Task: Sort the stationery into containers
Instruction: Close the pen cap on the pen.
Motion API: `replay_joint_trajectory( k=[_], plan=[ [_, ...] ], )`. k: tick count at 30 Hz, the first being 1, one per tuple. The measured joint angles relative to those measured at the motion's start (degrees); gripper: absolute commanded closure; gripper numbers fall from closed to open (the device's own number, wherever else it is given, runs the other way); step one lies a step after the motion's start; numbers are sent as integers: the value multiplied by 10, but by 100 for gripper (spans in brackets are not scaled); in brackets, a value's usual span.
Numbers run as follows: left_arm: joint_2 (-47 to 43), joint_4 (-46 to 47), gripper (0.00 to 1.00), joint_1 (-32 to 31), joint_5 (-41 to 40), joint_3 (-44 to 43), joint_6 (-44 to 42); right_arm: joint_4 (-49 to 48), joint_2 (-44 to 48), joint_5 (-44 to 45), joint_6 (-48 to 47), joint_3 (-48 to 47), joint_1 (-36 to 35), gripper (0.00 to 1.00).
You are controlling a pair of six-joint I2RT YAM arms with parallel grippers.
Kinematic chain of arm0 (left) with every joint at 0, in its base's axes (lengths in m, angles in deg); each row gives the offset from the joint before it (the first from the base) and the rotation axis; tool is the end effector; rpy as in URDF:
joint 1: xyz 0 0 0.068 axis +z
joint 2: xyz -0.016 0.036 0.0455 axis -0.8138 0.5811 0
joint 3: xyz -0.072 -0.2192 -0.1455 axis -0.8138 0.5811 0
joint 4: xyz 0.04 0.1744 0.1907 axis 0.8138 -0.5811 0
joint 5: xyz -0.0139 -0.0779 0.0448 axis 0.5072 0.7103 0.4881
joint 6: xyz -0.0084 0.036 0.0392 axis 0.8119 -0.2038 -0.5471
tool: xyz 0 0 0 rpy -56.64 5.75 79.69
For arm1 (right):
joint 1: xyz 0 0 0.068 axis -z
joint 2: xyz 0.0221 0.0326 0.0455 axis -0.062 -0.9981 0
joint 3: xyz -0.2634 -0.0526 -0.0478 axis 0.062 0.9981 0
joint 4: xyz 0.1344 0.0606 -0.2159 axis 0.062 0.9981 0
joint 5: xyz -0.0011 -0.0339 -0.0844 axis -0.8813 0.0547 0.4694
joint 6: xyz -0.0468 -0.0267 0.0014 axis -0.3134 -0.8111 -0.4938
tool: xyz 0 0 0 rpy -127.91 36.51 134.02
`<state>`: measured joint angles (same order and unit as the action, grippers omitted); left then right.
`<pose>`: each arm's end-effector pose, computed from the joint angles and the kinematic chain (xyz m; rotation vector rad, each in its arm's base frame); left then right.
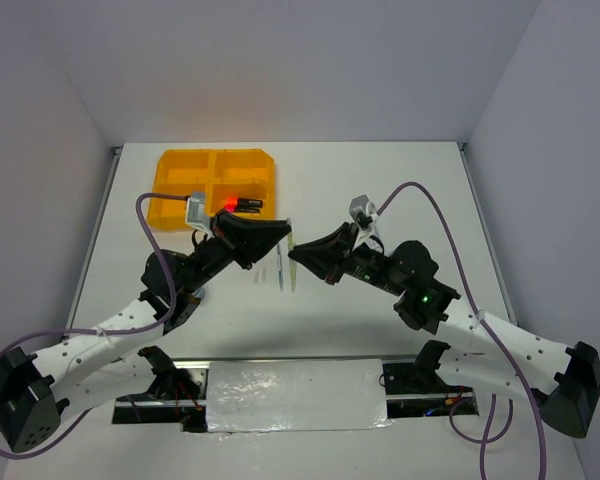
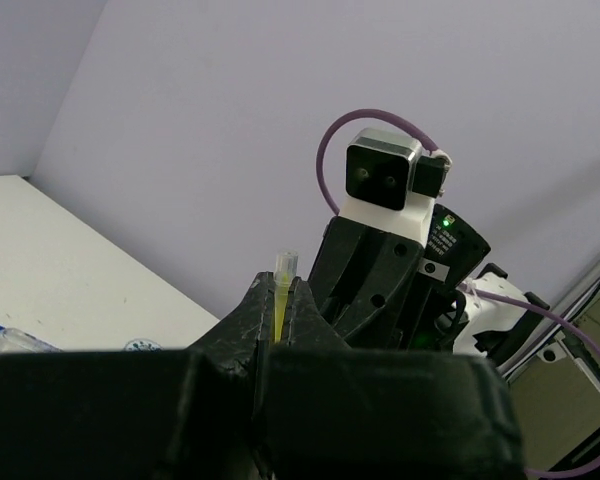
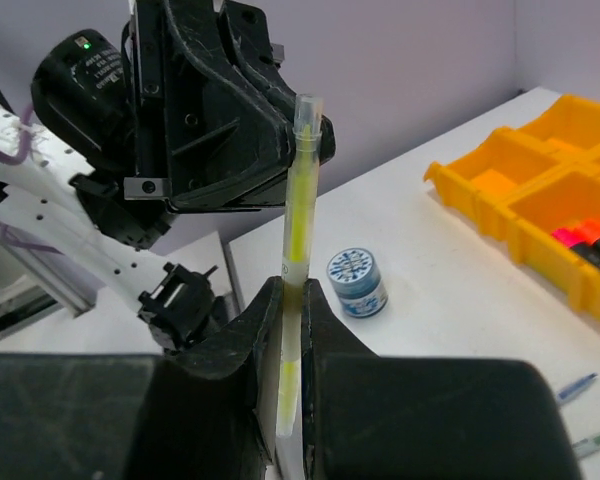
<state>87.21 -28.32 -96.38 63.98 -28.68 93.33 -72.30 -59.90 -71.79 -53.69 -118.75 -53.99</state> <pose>0.1470 -0.1425 0.3433 0.1419 1.1423 -1.5709 0.1239 0.1651 0.3388 -0.5969 1.3366 1.2372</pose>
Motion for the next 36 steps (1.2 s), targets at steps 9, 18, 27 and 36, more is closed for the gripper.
replay_joint_trajectory(
  k=[9,18,27,36],
  plan=[
    [-13,-151,89,0,22,-83,-88,50,-2,4,-67,-37,0,100],
    [-30,-258,76,-3,15,-122,-148,62,-2,17,-83,-37,-2,100],
    [-29,-311,49,-7,21,-122,-158,65,-2,20,-94,-56,-3,100],
    [-30,-311,100,-6,35,-122,-165,69,-13,22,-99,-61,-2,100]
  ],
)
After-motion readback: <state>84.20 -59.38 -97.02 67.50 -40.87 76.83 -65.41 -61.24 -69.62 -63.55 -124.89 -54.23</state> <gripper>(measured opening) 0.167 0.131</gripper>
